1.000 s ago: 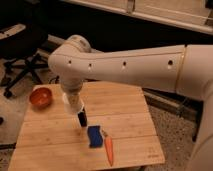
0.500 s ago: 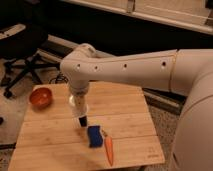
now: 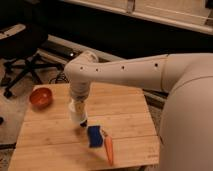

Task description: Place the ceramic cup over the eraser

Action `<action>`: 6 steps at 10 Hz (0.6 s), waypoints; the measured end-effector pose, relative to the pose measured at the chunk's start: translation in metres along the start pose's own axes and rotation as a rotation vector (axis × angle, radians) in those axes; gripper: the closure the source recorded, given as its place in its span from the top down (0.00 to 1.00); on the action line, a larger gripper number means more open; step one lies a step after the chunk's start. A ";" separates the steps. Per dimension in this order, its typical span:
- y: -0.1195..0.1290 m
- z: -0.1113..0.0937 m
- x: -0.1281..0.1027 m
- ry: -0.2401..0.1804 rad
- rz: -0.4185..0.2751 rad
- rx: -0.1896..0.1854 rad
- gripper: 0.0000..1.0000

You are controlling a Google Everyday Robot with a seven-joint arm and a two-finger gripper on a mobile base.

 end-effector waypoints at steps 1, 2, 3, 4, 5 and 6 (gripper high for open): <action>0.000 0.006 0.002 0.004 0.003 -0.014 0.64; -0.001 0.009 0.002 0.008 0.004 -0.024 0.72; -0.001 0.011 0.004 0.018 0.006 -0.037 0.78; -0.002 0.013 0.005 0.028 0.009 -0.045 0.80; -0.003 0.014 0.005 0.032 0.011 -0.049 0.80; -0.004 0.015 0.003 0.033 0.011 -0.053 0.80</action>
